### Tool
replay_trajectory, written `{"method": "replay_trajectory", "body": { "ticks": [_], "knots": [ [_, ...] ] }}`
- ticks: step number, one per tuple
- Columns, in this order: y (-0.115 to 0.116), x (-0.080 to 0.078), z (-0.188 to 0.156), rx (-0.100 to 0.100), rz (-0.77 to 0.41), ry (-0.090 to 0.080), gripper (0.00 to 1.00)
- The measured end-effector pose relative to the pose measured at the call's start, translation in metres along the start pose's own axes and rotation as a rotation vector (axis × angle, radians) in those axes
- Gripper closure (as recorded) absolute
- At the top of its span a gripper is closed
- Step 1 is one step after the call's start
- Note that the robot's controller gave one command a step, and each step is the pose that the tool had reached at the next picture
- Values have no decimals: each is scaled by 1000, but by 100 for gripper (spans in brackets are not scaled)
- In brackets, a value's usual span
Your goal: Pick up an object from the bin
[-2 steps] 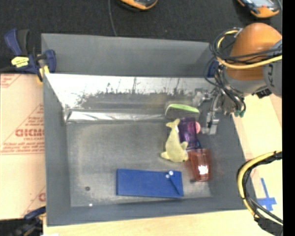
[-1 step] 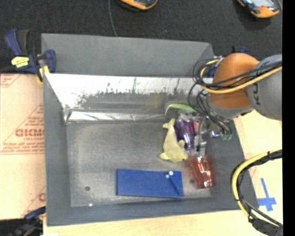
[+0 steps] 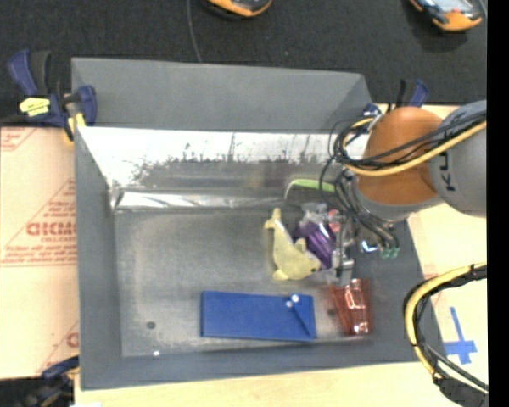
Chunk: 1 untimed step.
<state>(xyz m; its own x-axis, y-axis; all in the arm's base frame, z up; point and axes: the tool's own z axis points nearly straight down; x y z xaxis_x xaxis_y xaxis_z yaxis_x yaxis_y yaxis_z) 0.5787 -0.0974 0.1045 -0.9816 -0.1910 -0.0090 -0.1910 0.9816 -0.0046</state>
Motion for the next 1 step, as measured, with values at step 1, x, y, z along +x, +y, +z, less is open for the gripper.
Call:
{"method": "replay_trajectory", "body": {
  "ticks": [1],
  "knots": [
    [33, 21, 2, 0, -352, -1, 0]
  ]
}}
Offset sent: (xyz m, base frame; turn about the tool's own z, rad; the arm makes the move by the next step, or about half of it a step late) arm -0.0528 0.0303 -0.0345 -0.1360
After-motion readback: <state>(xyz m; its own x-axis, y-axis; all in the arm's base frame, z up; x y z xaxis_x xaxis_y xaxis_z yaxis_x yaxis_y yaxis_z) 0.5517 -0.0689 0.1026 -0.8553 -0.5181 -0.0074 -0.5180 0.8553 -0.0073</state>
